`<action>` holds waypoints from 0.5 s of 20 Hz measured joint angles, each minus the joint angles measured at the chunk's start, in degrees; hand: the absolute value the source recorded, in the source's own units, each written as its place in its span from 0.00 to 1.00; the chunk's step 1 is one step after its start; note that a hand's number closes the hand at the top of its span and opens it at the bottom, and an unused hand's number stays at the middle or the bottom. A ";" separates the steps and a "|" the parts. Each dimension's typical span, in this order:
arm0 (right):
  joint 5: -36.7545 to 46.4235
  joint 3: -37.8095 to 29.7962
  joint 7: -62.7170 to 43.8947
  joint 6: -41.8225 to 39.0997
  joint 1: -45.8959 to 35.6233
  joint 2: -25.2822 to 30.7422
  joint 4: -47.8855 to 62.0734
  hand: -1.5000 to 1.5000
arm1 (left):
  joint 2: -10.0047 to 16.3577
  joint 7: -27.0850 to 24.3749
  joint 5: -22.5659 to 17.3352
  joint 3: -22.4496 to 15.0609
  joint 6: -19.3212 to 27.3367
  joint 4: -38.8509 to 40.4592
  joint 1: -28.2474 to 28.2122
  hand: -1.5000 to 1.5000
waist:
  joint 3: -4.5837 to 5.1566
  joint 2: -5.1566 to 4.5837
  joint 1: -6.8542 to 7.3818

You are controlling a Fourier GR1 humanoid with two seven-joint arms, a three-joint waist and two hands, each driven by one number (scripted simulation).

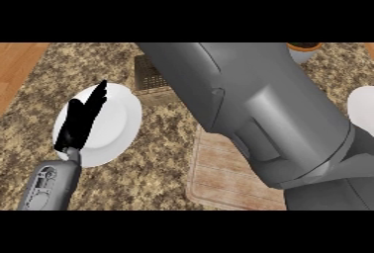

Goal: Pick the lemon from the cutting board and place it in the basket

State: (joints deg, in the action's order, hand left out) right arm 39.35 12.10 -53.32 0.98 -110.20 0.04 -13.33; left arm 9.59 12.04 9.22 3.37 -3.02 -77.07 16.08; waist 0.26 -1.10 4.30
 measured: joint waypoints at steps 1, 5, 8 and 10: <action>-0.32 -0.22 0.64 1.27 1.00 0.00 0.07 1.00 | -0.14 0.24 0.01 0.00 0.14 0.00 0.41 0.50 | 0.00 -0.07 -0.01; -3.06 -2.20 0.47 5.49 4.20 -0.01 0.07 0.00 | -0.44 0.62 0.09 -0.03 0.49 -0.37 0.61 0.50 | -0.03 -0.07 0.06; -5.06 -2.94 0.92 8.93 6.35 0.00 -0.62 0.00 | -0.26 0.36 0.26 -0.03 0.33 0.15 0.62 0.50 | -0.04 -0.06 0.20; -5.67 -2.97 2.04 11.71 7.64 0.00 -0.82 0.00 | -0.48 0.30 0.38 -0.31 0.33 -0.01 0.52 0.50 | -0.04 -0.12 0.35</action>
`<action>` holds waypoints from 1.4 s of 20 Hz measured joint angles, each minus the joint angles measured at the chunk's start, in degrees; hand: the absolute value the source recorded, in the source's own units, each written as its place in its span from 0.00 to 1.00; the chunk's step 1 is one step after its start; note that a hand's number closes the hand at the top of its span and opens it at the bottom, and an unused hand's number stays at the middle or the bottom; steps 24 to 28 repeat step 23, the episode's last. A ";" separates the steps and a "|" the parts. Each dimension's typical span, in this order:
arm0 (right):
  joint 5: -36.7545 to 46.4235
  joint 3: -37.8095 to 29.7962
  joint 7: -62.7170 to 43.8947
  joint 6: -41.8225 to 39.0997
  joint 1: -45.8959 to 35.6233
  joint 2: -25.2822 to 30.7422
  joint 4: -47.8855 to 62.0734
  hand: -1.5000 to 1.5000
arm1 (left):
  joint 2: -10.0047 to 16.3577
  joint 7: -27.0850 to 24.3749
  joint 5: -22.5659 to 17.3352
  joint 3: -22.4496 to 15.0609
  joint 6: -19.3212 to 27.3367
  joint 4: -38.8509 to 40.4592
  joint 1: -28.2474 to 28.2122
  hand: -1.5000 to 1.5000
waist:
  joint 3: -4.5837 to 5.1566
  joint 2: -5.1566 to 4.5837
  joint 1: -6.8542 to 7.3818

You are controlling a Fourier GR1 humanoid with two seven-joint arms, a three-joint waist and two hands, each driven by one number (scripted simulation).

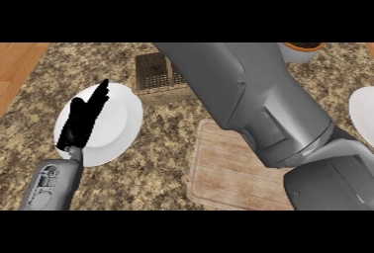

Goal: Pick the lemon from the cutting board and place it in the basket

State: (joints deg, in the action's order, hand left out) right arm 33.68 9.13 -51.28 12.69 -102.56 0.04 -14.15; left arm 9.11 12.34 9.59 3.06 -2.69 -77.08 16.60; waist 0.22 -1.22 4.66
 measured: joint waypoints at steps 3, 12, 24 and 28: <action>-0.41 0.41 1.40 4.14 1.12 0.00 -0.94 0.00 | -0.17 -0.37 0.19 0.07 0.30 0.58 0.02 0.50 | -0.02 0.06 -0.31; 2.43 2.16 0.46 20.41 2.13 0.22 -2.68 0.00 | 0.08 0.67 -0.14 0.71 0.48 -0.77 -1.15 0.50 | -0.09 0.66 -1.89; 2.57 0.07 -4.98 22.82 8.84 6.93 -12.75 0.00 | 1.97 0.40 -1.42 3.83 0.59 -1.88 -5.17 0.50 | -0.30 2.21 -6.45; 2.57 0.07 -4.98 22.82 8.84 6.93 -12.75 0.00 | 1.97 0.40 -1.42 3.83 0.59 -1.88 -5.17 0.50 | -0.30 2.21 -6.45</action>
